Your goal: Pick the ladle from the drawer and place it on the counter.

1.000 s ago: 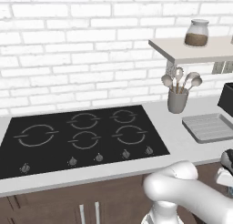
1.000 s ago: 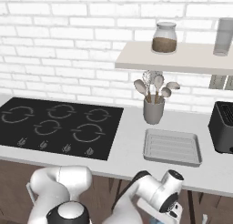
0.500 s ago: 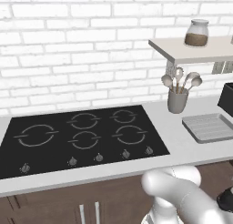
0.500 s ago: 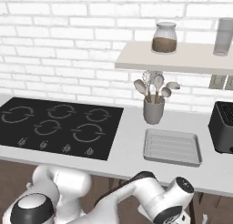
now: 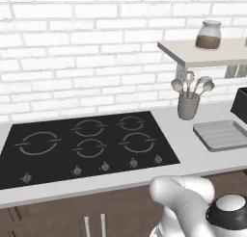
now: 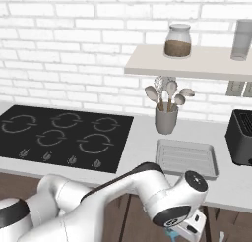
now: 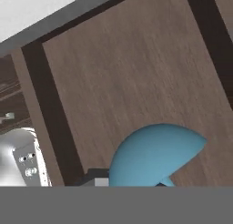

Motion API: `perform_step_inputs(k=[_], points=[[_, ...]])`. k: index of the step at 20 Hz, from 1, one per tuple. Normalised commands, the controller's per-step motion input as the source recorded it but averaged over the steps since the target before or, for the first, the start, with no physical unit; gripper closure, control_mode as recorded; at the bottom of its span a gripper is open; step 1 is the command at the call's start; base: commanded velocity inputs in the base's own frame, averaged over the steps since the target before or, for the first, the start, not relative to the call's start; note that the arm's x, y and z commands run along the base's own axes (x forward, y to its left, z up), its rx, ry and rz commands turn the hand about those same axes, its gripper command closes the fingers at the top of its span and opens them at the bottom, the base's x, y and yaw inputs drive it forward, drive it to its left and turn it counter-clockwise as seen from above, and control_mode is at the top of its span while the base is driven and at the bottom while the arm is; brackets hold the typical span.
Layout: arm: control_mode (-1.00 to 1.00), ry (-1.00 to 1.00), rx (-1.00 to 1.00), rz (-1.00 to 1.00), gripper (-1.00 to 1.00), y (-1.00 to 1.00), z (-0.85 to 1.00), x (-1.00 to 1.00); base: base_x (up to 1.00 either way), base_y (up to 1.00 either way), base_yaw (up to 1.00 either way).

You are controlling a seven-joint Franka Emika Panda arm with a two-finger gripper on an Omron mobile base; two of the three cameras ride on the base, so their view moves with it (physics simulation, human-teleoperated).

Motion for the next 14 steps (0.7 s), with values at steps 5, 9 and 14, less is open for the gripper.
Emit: perform_step_inputs(k=[5,9,14], points=[[-1.00,-0.09,0.00,0.00,1.00,0.03,1.00,0.40,0.00,0.00,0.00],[-1.00,-0.03,-0.02,0.00,1.00,0.08,0.93,0.54,0.00,0.00,0.00],[-1.00,-0.05,-0.03,0.02,1.00,0.22,0.69,0.62,0.00,0.00,0.00]])
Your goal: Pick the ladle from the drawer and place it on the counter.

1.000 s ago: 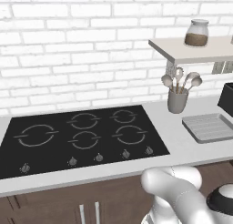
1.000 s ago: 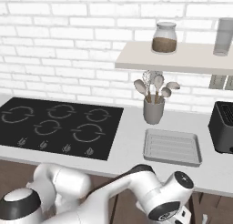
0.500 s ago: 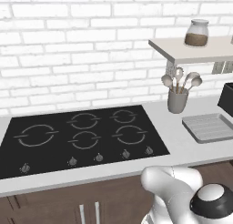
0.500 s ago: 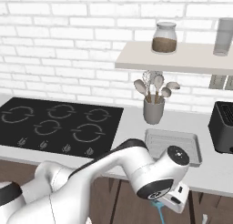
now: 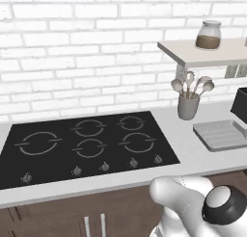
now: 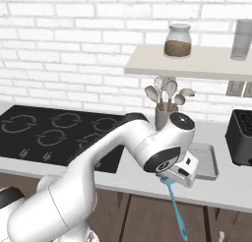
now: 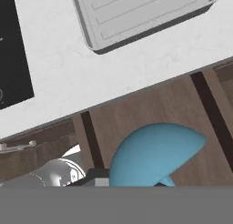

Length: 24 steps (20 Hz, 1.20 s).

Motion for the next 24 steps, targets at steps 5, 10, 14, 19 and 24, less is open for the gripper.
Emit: perform_step_inputs(k=[5,10,14,19,24], points=[[-1.00,-0.02,-0.10,0.20,1.00,0.86,0.03,0.40,0.00,0.00,0.00],[-1.00,0.00,-0.15,0.38,1.00,1.00,0.00,0.24,0.00,0.00,0.00],[-1.00,0.00,-0.10,0.40,1.00,0.82,0.00,0.29,0.00,0.00,0.00],[-1.00,0.01,-0.10,0.22,1.00,0.45,0.00,0.17,0.00,0.00,0.00],[-1.00,0.00,-0.01,-0.09,1.00,0.00,-0.09,0.05,0.00,0.00,0.00]])
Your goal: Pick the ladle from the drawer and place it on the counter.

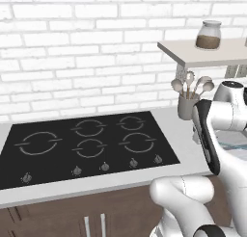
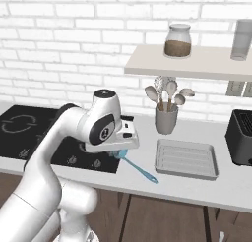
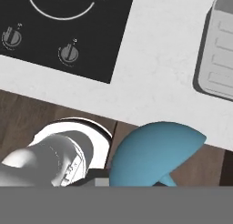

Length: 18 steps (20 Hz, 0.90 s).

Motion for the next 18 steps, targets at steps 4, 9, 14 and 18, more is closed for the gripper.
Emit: perform_step_inputs(k=[4,9,14,18], points=[[-1.00,0.00,0.00,-0.03,1.00,-0.25,-0.44,0.35,0.00,0.00,0.00],[-1.00,0.00,0.00,0.00,1.00,-0.07,-0.67,0.69,0.00,0.00,0.00],[-1.00,0.00,0.00,0.00,1.00,-0.14,-0.76,0.28,0.00,0.00,0.00],[-1.00,0.00,0.00,0.00,1.00,-0.06,-0.53,0.15,0.00,0.00,0.00]])
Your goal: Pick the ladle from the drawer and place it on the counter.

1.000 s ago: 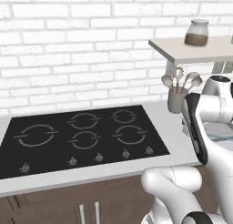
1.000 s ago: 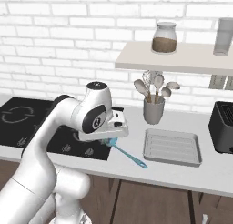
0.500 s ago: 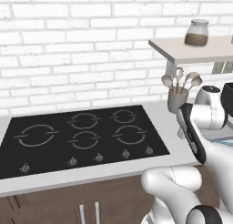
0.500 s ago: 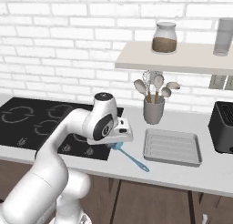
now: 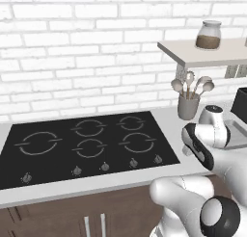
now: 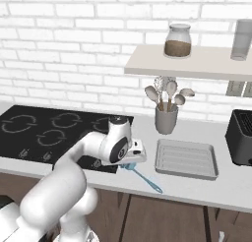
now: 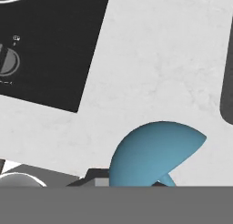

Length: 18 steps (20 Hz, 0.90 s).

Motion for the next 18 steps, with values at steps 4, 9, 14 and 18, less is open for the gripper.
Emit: perform_step_inputs(k=[4,9,14,18], points=[[-1.00,0.00,0.00,0.00,1.00,-0.14,-0.39,0.24,0.00,0.00,0.00],[-1.00,0.00,0.00,0.00,1.00,-0.05,-0.22,0.44,0.00,0.00,0.00],[-1.00,0.00,0.00,0.05,1.00,-0.06,-0.15,0.63,0.00,0.00,0.00],[-1.00,0.00,0.00,0.06,1.00,-0.11,-0.09,0.69,0.00,0.00,0.00]])
